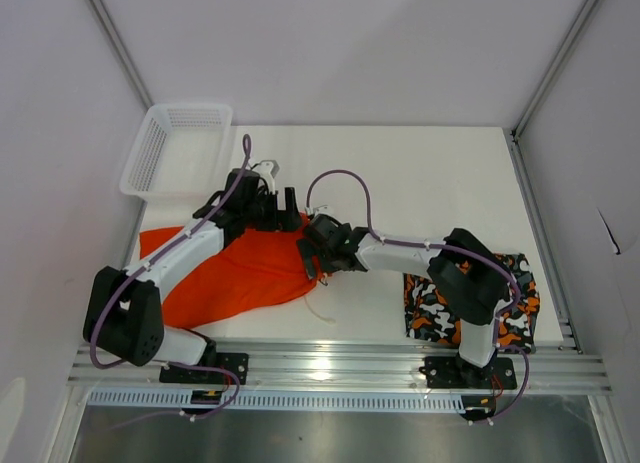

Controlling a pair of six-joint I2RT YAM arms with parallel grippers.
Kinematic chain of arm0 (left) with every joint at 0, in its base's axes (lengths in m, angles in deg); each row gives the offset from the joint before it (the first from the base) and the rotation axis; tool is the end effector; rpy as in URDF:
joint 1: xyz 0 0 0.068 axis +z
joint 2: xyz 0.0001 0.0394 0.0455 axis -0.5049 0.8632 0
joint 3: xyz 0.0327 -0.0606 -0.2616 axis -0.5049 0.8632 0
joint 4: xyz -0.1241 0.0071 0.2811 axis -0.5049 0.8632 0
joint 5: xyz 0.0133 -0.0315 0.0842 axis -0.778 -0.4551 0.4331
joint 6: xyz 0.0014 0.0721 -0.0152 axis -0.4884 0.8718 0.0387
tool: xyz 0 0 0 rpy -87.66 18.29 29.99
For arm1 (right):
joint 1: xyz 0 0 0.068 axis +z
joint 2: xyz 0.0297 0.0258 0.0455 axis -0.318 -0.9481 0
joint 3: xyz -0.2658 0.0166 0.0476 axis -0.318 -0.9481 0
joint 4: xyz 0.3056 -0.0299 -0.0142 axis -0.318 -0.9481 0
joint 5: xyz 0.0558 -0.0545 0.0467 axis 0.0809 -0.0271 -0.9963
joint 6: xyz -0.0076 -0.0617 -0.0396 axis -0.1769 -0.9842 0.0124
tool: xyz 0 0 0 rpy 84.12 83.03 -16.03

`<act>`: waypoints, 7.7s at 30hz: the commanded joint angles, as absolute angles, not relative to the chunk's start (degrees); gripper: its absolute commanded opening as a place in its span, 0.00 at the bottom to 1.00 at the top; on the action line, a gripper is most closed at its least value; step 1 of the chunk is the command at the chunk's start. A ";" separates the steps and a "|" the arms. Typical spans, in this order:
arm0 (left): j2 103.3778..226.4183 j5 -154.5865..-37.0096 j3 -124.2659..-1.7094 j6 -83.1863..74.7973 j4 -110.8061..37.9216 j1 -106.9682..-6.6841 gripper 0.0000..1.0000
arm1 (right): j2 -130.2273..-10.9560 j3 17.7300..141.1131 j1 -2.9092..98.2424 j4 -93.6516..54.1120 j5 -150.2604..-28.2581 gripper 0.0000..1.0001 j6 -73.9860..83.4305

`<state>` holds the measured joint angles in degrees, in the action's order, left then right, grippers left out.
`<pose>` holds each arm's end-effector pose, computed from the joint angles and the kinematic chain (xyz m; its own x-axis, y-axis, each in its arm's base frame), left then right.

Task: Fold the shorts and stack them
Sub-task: Fold the shorts

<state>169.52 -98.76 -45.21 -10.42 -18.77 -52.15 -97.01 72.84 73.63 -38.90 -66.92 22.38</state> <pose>0.3357 -0.1473 0.2097 -0.7353 -0.0285 -0.6771 0.2897 0.8900 -0.3521 0.2624 0.3488 0.1141 -0.7394 -0.3594 -0.5693 -0.4508 0.8924 0.0222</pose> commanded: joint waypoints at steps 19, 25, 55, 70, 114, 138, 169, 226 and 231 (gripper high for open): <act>169.03 -97.29 -41.71 -12.57 -22.56 -52.04 0.99 | -105.18 81.57 76.37 -48.36 -67.02 0.93 15.49; 169.30 -97.64 -42.32 -12.74 -22.48 -51.95 0.99 | -104.39 81.75 76.20 -48.44 -68.52 0.66 17.07; 181.50 -103.88 -49.17 -10.99 -27.31 -52.12 0.96 | -87.16 61.47 57.66 -24.20 -109.90 1.00 33.04; 194.43 -105.20 -57.70 -10.11 -27.57 -52.12 0.93 | -93.74 46.59 52.64 11.22 -120.73 0.99 61.62; 194.87 -106.61 -56.56 -8.79 -28.10 -52.30 0.87 | -92.09 50.81 52.29 -7.21 -109.40 0.89 55.56; 198.29 -104.24 -58.14 -7.65 -26.69 -53.00 0.86 | -100.68 48.43 55.81 9.12 -109.56 0.95 71.21; 200.58 -109.07 -58.32 -6.15 -29.59 -53.35 0.83 | -106.31 52.56 52.73 12.47 -111.24 0.86 56.09; 187.33 -98.47 -64.48 -10.63 -17.47 -60.81 0.94 | -94.10 42.72 48.86 6.93 -105.70 0.00 50.99; 173.47 -89.93 -52.81 -9.75 -17.90 -65.83 0.93 | -93.40 44.38 47.90 4.31 -108.24 0.00 52.05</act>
<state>182.31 -96.88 -57.71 -9.59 -18.18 -62.66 -93.93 43.10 48.17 9.45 -106.98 53.35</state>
